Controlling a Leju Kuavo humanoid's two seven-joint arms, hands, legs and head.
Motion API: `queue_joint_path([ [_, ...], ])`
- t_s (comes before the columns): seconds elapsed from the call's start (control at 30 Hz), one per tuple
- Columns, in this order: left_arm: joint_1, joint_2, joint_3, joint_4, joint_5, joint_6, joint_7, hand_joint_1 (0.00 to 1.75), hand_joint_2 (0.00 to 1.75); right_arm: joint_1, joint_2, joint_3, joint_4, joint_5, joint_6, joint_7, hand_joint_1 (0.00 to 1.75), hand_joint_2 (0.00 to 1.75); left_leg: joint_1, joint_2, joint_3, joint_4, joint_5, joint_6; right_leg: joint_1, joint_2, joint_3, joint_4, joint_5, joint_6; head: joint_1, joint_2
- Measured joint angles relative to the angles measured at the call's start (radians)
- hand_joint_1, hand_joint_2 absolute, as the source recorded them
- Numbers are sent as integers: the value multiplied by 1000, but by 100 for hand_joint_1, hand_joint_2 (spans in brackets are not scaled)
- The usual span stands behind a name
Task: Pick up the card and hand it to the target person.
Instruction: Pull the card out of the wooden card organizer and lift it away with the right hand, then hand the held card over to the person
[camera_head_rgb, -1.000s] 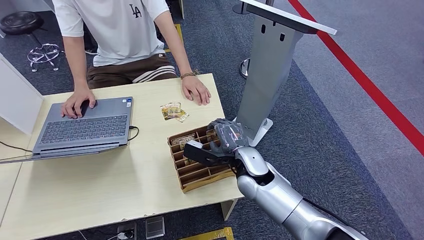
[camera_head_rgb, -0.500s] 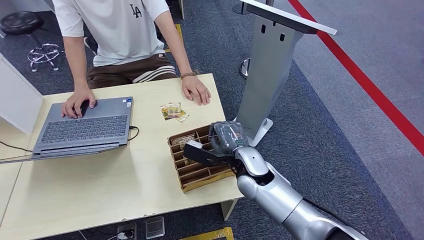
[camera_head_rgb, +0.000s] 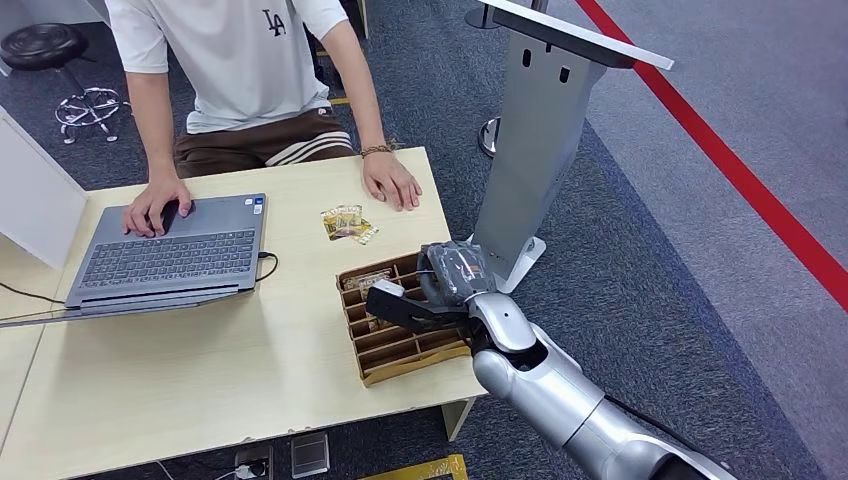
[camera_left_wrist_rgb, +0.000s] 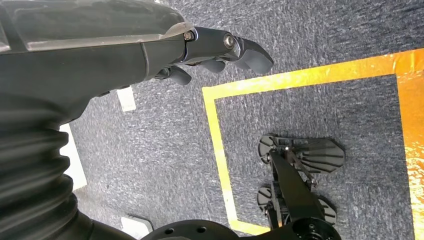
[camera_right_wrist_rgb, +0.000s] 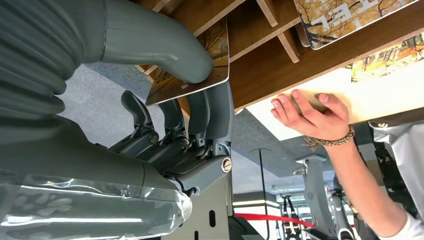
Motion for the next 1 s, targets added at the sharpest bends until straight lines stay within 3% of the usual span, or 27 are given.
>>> queue_joint_path([
  [0.43, -3, 0, -9, 0, 0, 17, 4, 0, 175, 4, -1, 0, -13, 0, -16, -4, 140, 175, 0, 0, 0, 0, 0, 0, 0, 0, 0, 0, 0, 0, 0, 0],
  [0.67, -1, 1, -9, 0, 7, 24, -5, 0, 175, 35, -15, -6, -136, 86, -46, 21, 140, 175, 0, 0, 0, 0, 0, 0, 0, 0, 0, 0, 0, 0, 0, 0],
  [1.0, 0, 1, -9, 0, 7, 27, -16, 0, 175, 91, -53, -24, -404, 288, -237, -39, 140, 175, 0, 0, 0, 0, 0, 0, 0, 0, 0, 0, 0, 0, 0, 0],
])
